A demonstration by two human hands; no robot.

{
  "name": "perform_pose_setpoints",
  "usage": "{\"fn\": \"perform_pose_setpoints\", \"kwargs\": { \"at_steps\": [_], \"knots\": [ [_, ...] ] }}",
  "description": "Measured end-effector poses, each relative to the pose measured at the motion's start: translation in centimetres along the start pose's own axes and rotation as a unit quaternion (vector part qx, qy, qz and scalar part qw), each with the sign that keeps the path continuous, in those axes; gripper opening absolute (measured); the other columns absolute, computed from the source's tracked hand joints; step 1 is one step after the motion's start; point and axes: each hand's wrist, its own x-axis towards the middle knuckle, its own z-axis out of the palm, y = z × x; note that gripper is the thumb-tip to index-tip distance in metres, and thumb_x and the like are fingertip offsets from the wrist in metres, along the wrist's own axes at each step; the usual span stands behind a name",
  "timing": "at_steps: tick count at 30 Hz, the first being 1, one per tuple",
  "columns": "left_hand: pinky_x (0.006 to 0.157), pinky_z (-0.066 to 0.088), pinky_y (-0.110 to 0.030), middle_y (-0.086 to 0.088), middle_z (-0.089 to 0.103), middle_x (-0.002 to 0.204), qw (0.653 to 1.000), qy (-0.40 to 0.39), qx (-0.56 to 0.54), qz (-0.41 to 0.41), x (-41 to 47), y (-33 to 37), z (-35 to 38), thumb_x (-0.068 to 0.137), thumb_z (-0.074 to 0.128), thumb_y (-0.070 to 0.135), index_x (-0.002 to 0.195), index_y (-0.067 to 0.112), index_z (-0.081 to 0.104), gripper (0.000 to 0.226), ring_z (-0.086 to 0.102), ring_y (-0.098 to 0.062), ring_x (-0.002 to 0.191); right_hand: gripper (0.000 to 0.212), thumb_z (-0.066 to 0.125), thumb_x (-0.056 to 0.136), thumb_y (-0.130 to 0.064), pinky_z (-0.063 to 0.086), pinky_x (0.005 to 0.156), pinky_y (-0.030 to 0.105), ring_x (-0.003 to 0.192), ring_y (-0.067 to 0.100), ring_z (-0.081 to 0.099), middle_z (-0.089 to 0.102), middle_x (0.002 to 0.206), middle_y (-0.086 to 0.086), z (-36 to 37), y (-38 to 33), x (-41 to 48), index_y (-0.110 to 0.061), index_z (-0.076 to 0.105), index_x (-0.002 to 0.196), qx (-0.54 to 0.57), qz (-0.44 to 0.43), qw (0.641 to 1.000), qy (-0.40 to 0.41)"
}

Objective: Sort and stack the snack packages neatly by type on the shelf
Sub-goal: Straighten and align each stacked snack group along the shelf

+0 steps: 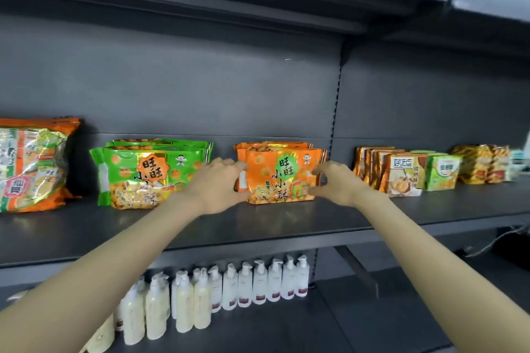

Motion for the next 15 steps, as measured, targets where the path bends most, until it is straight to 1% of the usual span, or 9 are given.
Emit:
{"fn": "perform_pose_setpoints", "kwargs": {
  "at_steps": [1,3,6,10,13,15],
  "knots": [
    [0.100,0.036,-0.040,-0.007,0.049,0.137,1.000,-0.002,-0.003,0.003,0.6,1.7,0.4,0.088,0.054,0.050,0.138,0.023,0.039,0.059,0.043,-0.028,0.127,0.050,0.067,0.083,-0.037,0.047,0.095,0.042,0.115,0.026,0.053,0.053,0.134,0.007,-0.7,1.5,-0.3,-0.017,0.055,0.127,-0.004,-0.008,1.000,0.003],
    [0.102,0.036,-0.042,-0.005,0.048,0.139,1.000,-0.007,-0.013,0.009,1.8,5.1,1.3,0.088,0.054,0.051,0.139,0.024,0.038,0.060,0.042,-0.028,0.128,0.046,0.067,0.085,-0.033,0.046,0.094,0.040,0.114,0.027,0.052,0.054,0.129,0.008,-2.2,4.4,-1.2,-0.013,0.056,0.125,-0.015,-0.013,1.000,0.004],
    [0.102,0.035,-0.042,-0.006,0.048,0.140,1.000,-0.011,-0.020,0.014,3.5,10.2,2.6,0.089,0.053,0.050,0.140,0.023,0.037,0.060,0.042,-0.028,0.128,0.045,0.067,0.085,-0.030,0.048,0.092,0.041,0.110,0.029,0.054,0.054,0.127,0.013,-3.8,9.4,-2.3,-0.008,0.056,0.123,-0.029,-0.006,1.000,0.005],
    [0.105,0.033,-0.041,-0.004,0.043,0.145,0.999,-0.015,-0.032,0.027,5.7,15.8,4.2,0.089,0.053,0.048,0.142,0.024,0.035,0.061,0.039,-0.028,0.132,0.049,0.065,0.087,-0.030,0.046,0.093,0.036,0.116,0.029,0.051,0.051,0.132,0.011,-5.3,15.6,-3.1,-0.011,0.052,0.130,-0.027,0.002,1.000,0.003],
    [0.106,0.032,-0.039,-0.004,0.043,0.146,0.998,-0.014,-0.049,0.033,7.9,19.1,5.1,0.089,0.054,0.048,0.141,0.022,0.037,0.061,0.039,-0.026,0.133,0.047,0.065,0.086,-0.031,0.045,0.095,0.039,0.117,0.028,0.051,0.053,0.131,0.010,-6.1,19.3,-2.9,-0.011,0.054,0.128,-0.020,0.011,1.000,0.001],
    [0.106,0.032,-0.040,-0.004,0.045,0.144,0.998,-0.017,-0.052,0.040,9.4,20.8,5.7,0.088,0.054,0.049,0.140,0.021,0.037,0.060,0.040,-0.026,0.131,0.049,0.067,0.084,-0.033,0.045,0.094,0.036,0.117,0.028,0.051,0.053,0.129,0.006,-6.4,21.7,-2.4,-0.012,0.055,0.127,-0.007,0.021,1.000,0.006]
  ]
}}
